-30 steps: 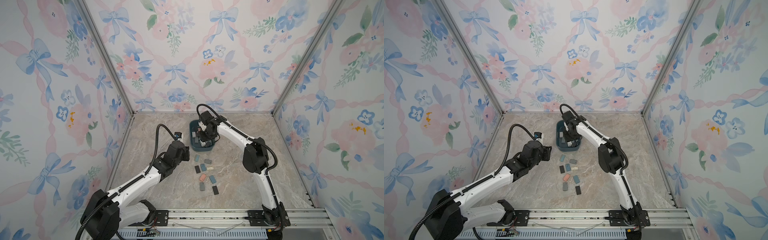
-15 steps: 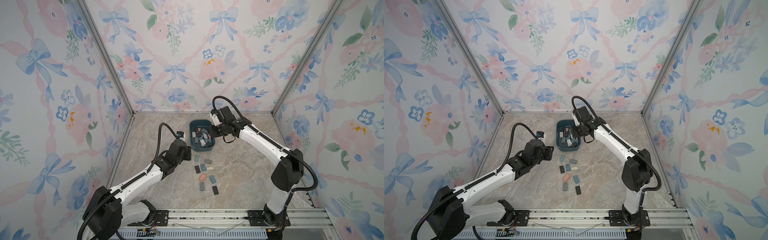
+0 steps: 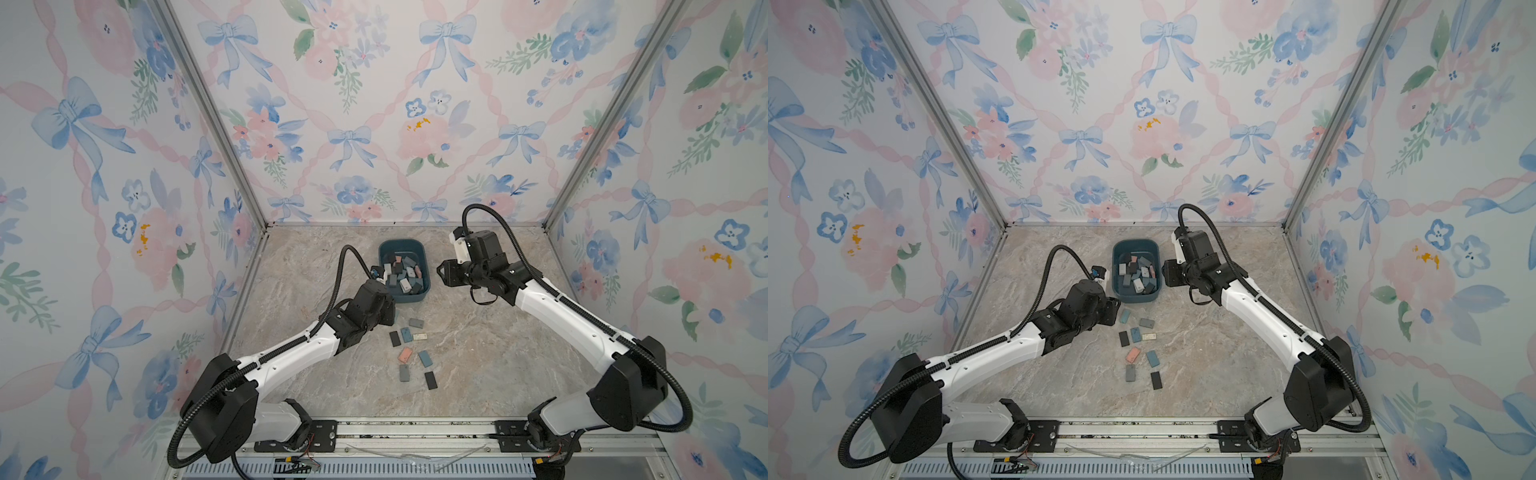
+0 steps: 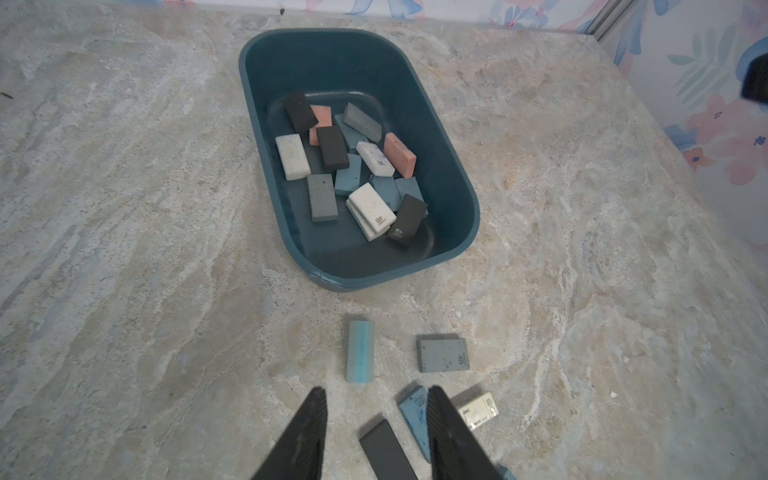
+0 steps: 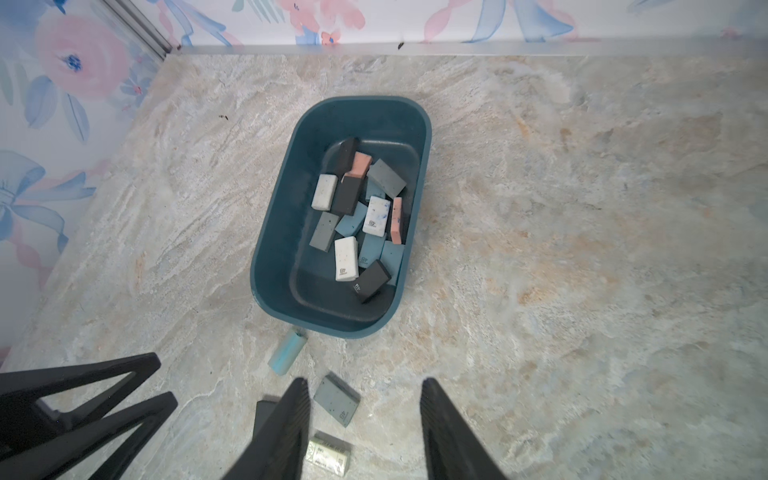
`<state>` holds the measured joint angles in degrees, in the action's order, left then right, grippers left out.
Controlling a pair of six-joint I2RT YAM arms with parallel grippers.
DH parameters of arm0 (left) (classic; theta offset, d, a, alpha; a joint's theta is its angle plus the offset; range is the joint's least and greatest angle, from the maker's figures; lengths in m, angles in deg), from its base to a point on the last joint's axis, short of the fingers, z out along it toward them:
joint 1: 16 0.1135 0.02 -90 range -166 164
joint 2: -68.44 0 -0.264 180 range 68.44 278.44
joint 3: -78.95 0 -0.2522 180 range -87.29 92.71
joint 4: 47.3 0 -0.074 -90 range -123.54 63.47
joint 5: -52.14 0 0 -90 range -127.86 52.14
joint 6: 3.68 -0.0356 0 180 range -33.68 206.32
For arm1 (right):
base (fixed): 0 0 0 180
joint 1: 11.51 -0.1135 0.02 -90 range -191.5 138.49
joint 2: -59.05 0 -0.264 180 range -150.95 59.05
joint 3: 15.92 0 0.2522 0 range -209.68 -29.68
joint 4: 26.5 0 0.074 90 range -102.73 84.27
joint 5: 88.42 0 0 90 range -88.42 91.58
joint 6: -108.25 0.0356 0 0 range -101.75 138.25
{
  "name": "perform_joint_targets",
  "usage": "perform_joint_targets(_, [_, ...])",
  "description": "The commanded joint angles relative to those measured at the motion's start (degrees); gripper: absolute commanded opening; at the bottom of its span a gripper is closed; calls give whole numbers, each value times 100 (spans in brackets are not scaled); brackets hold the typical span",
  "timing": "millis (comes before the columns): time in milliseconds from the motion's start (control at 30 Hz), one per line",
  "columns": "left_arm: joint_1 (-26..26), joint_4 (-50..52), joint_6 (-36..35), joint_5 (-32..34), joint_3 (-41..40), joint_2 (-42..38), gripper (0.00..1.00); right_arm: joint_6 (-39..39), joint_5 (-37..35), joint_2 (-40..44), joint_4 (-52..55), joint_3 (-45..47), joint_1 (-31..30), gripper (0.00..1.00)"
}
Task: Put the eraser in the storage box
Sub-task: Pick up the eraser from the center of the board.
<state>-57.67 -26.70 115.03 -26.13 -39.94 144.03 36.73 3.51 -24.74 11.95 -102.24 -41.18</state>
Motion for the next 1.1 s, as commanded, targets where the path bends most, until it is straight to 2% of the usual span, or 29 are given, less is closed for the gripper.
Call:
perform_joint_targets(0, [-43, 297, -109, 83, 193, 122, 44, 135, 53, 334, -450, 331, 86, 48])
perform_joint_targets(233, [-50, 677, -217, 60, 317, 406, 47, 289, 61, 774, -728, 962, 216, 50])
perform_joint_targets(533, [-60, 823, -223, -117, 463, 891, 55, 370, 83, 951, -779, 1215, 308, 50])
perform_joint_targets(700, [-98, 820, -243, -130, 588, 1192, 55, 401, 105, 936, -808, 1279, 333, 50])
perform_joint_targets(1067, [-236, 537, -124, 302, 590, 1664, 52, 501, 108, 943, -860, 1459, 387, 50])
